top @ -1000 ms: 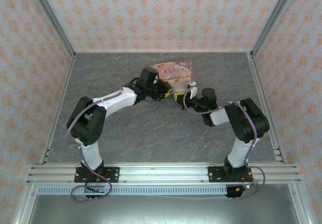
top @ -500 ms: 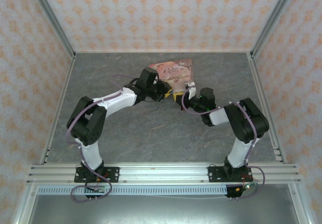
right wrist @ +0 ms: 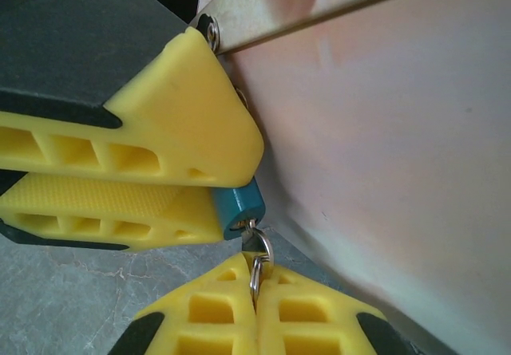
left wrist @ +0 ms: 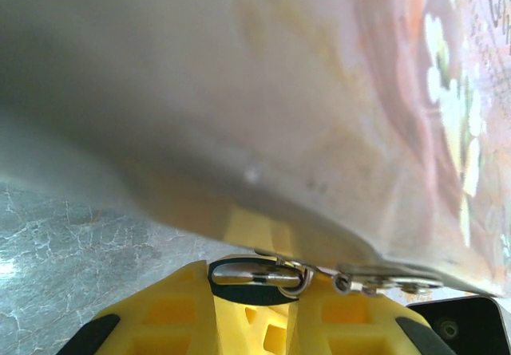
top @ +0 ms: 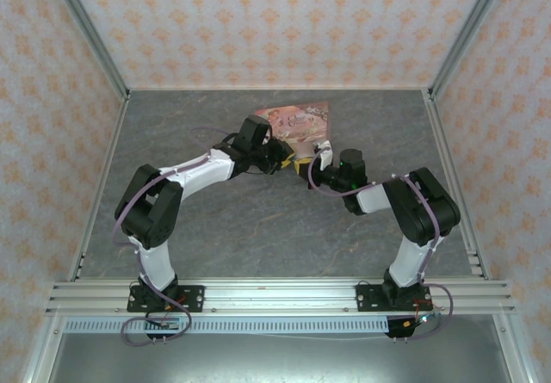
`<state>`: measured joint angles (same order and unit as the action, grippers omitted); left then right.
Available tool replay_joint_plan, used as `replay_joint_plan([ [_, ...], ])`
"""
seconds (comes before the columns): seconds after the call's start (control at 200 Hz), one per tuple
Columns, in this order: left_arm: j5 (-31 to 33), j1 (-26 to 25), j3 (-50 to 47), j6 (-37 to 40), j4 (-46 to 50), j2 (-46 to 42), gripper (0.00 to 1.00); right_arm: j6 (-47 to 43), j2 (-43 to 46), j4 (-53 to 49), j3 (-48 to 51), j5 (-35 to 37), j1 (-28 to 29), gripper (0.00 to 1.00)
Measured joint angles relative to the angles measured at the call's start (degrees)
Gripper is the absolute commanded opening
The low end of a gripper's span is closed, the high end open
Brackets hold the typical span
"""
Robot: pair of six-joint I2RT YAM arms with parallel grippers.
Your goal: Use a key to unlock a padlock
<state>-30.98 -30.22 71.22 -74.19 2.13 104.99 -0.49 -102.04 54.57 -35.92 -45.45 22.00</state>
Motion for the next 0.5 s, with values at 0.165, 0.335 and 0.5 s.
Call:
replay_joint_plan([
  [0.165,0.2,0.0,0.0,0.8,-1.1,1.0,0.14,1.8,-0.2,-0.6,0.0,0.5,0.0,0.0],
  [0.335,0.1,-0.2,-0.1,0.7,-3.5,4.3,0.14,5.0,-3.1,2.4,1.6,2.3,0.0,0.0],
  [0.5,0.8,-1.2,-0.3,2.7,-5.2,7.0,0.15,7.4,-5.9,5.5,3.6,4.1,0.2,0.0],
])
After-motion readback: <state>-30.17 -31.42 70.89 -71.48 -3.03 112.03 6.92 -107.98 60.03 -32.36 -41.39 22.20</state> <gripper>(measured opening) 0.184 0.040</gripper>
